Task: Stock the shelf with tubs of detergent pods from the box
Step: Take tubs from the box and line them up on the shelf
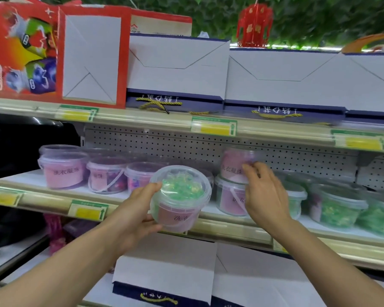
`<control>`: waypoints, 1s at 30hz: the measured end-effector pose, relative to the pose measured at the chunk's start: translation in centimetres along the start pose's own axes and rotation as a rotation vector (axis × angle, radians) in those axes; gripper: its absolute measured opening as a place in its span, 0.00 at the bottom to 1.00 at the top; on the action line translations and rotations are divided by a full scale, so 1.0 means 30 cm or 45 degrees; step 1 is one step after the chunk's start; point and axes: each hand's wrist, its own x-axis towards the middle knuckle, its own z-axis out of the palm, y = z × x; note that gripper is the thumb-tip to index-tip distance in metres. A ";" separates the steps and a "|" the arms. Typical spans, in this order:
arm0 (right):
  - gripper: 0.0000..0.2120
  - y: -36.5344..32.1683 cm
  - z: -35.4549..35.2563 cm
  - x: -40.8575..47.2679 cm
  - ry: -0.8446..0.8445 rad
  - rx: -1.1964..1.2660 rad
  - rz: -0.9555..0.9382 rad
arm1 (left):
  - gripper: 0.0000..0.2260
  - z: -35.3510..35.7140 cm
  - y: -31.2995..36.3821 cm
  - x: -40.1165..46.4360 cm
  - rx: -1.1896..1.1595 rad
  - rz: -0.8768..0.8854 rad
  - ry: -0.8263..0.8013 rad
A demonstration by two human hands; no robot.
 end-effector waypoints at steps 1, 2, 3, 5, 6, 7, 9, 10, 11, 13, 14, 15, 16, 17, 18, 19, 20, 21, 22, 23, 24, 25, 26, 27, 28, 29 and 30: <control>0.27 0.000 -0.013 -0.016 -0.040 0.064 -0.037 | 0.14 0.005 0.000 0.003 0.007 0.004 -0.005; 0.28 0.002 -0.037 -0.034 -0.052 0.143 -0.060 | 0.15 0.014 -0.002 0.005 0.014 0.006 -0.016; 0.29 0.005 -0.071 -0.051 -0.063 0.253 -0.057 | 0.15 0.027 -0.003 0.005 0.018 0.003 -0.033; 0.32 0.009 -0.157 -0.094 -0.189 0.528 -0.035 | 0.14 0.069 -0.004 0.002 0.012 -0.007 -0.075; 0.36 0.009 -0.197 -0.117 -0.323 0.661 -0.045 | 0.14 0.095 -0.004 0.001 0.008 -0.015 -0.090; 0.39 0.008 -0.232 -0.139 -0.458 0.749 -0.060 | 0.14 0.124 -0.005 0.003 0.001 -0.026 -0.098; 0.43 0.022 -0.259 -0.175 -0.576 0.825 -0.092 | 0.14 0.193 -0.008 0.004 0.003 -0.055 -0.130; 0.43 0.034 -0.262 -0.187 -0.553 0.852 -0.089 | 0.13 0.230 -0.011 0.002 0.007 -0.066 -0.157; 0.41 0.051 -0.262 -0.197 -0.503 0.868 -0.071 | 0.13 0.268 -0.015 -0.003 0.010 -0.072 -0.197; 0.33 0.094 -0.267 -0.211 -0.379 0.843 -0.004 | 0.13 0.339 -0.027 -0.012 0.050 -0.074 -0.273; 0.30 0.121 -0.274 -0.219 -0.323 0.825 0.044 | 0.14 0.369 -0.034 -0.013 0.079 -0.068 -0.303; 0.28 0.150 -0.284 -0.225 -0.274 0.830 0.097 | 0.15 0.395 -0.039 -0.012 0.100 -0.057 -0.327; 0.26 0.179 -0.291 -0.230 -0.221 0.847 0.156 | 0.16 0.418 -0.042 -0.008 0.119 -0.045 -0.343; 0.26 0.207 -0.301 -0.231 -0.163 0.858 0.217 | 0.15 0.438 -0.043 -0.005 0.144 -0.027 -0.358; 0.25 0.234 -0.308 -0.228 -0.105 0.848 0.268 | 0.13 0.457 -0.046 -0.001 0.196 0.005 -0.375; 0.26 0.259 -0.314 -0.218 -0.054 0.816 0.308 | 0.10 0.472 -0.051 0.002 0.300 0.053 -0.387; 0.26 0.282 -0.316 -0.202 -0.015 0.762 0.341 | 0.08 0.485 -0.057 0.005 0.430 0.112 -0.391; 0.26 0.303 -0.316 -0.179 0.010 0.702 0.369 | 0.07 0.494 -0.065 0.006 0.551 0.178 -0.393; 0.26 0.320 -0.312 -0.151 0.032 0.653 0.388 | 0.08 0.500 -0.075 0.008 0.661 0.242 -0.393; 0.26 0.335 -0.303 -0.120 0.047 0.614 0.405 | 0.10 0.502 -0.085 0.012 0.766 0.294 -0.386; 0.26 0.346 -0.291 -0.090 0.055 0.590 0.423 | 0.12 0.502 -0.095 0.015 0.872 0.340 -0.372; 0.26 0.354 -0.276 -0.060 0.055 0.571 0.448 | 0.13 0.500 -0.102 0.016 0.964 0.382 -0.355; 0.26 0.362 -0.257 -0.033 0.040 0.551 0.476 | 0.13 0.496 -0.108 0.018 1.030 0.408 -0.346; 0.27 0.364 -0.240 -0.011 0.015 0.533 0.501 | 0.14 0.492 -0.115 0.018 1.069 0.426 -0.348; 0.28 0.367 -0.223 0.006 -0.022 0.518 0.529 | 0.14 0.488 -0.121 0.018 1.104 0.444 -0.356; 0.30 0.368 -0.209 0.017 -0.055 0.503 0.559 | 0.15 0.485 -0.128 0.017 1.139 0.466 -0.358; 0.31 0.365 -0.200 0.022 -0.069 0.491 0.583 | 0.15 0.482 -0.135 0.017 1.172 0.486 -0.358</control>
